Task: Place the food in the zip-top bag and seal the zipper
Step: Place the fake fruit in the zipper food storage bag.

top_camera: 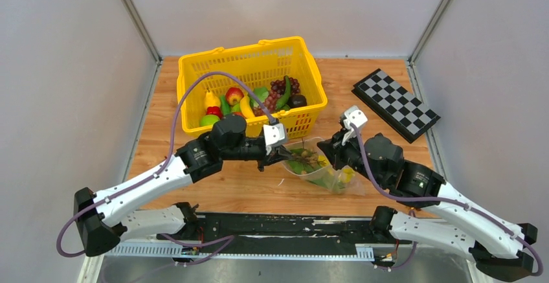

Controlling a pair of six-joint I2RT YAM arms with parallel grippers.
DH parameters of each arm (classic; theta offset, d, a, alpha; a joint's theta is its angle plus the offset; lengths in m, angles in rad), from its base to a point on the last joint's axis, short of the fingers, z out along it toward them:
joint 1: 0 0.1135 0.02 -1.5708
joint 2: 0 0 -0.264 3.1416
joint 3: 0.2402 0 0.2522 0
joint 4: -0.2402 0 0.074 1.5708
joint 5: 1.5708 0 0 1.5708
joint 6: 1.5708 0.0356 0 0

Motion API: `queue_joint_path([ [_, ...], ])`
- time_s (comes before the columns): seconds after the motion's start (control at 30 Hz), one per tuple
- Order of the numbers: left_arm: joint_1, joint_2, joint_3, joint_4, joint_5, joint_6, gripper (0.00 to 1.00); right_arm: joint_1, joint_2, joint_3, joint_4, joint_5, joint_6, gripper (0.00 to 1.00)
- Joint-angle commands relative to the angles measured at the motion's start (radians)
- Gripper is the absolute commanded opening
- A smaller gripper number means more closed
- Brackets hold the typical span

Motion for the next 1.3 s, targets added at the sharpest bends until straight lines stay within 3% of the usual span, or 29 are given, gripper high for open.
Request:
queue_joint_path([
  [0.0,-0.028,0.032,0.017,-0.017,-0.053,0.037,0.0,0.006,-0.024,0.046,0.092,0.016,0.022,0.0],
  [0.4,-0.197,0.1,0.079,-0.012,-0.163,0.063,0.0,0.005,-0.002,0.037,0.09,0.057,0.047,0.0],
  [0.7,-0.233,0.02,0.031,0.1,-0.51,-0.046,0.0,0.005,0.012,0.002,0.113,0.095,0.126,0.0],
  [0.87,-0.25,0.102,0.062,0.176,-0.285,-0.026,0.0,0.005,0.012,-0.045,0.217,0.1,0.164,0.0],
  [1.03,-0.305,0.184,0.129,0.047,-0.327,0.08,0.0,0.006,-0.001,-0.057,0.235,0.134,0.192,0.0],
  [1.27,-0.325,0.181,0.095,0.015,-0.383,0.135,0.0,0.005,-0.01,-0.065,0.252,0.165,0.203,0.01],
])
